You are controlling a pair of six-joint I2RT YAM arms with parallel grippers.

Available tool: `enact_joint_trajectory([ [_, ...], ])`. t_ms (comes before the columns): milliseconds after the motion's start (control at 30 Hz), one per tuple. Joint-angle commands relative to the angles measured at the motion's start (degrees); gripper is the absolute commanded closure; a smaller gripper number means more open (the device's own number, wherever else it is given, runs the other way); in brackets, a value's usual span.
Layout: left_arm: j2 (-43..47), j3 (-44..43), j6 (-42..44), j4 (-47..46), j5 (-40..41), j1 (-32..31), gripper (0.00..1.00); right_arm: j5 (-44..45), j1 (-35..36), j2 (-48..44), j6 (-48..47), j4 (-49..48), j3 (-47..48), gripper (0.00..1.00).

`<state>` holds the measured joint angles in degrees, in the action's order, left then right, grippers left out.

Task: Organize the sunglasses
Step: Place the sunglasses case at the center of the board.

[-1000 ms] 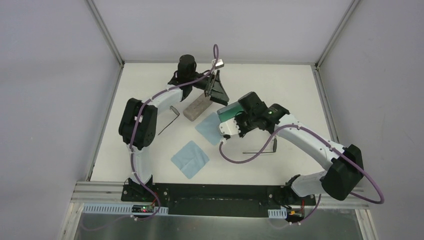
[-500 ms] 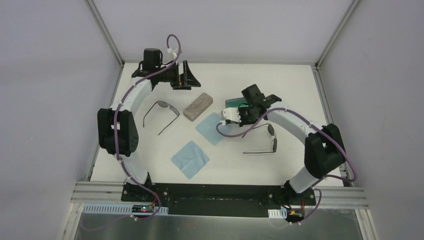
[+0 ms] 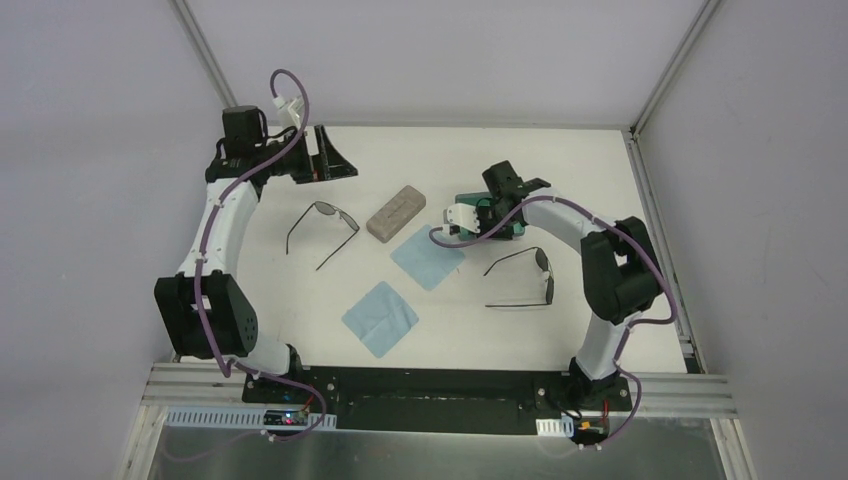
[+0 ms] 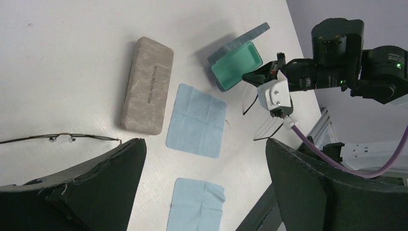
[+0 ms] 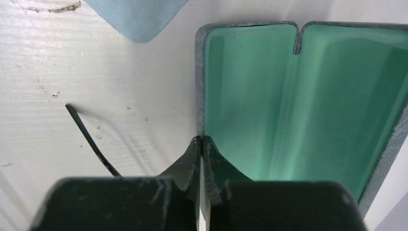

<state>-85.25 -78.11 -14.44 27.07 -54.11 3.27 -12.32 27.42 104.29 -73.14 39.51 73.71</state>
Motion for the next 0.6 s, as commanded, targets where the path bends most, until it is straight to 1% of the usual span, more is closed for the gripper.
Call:
enact_joint_trajectory([
  [0, 3.71, 1.57, 1.84, 0.32, -1.17, 2.29, 0.01, -1.66, 0.22, 0.81, -0.73, -2.85, 1.99, 1.0],
  [100, 4.66, 2.53, 1.77, 0.31, -2.3, 3.25, 0.01, -1.7, 0.27, 1.33, -0.86, -3.19, 1.41, 1.0],
  [233, 5.12, 3.34, 1.92, 0.35, -3.05, 3.58, 0.02, -1.02, 0.32, 1.87, -0.7, -3.38, 0.99, 0.95],
  [400, 4.89, 4.03, 2.86, 0.35, -3.01, 3.59, 0.03, -0.61, 0.29, 1.57, -0.27, -3.15, 0.47, 0.86],
  [567, 4.33, 5.07, 3.59, 0.44, -1.89, 3.61, 0.05, -0.34, 0.27, 0.29, 0.15, -3.14, 0.19, 0.75],
])
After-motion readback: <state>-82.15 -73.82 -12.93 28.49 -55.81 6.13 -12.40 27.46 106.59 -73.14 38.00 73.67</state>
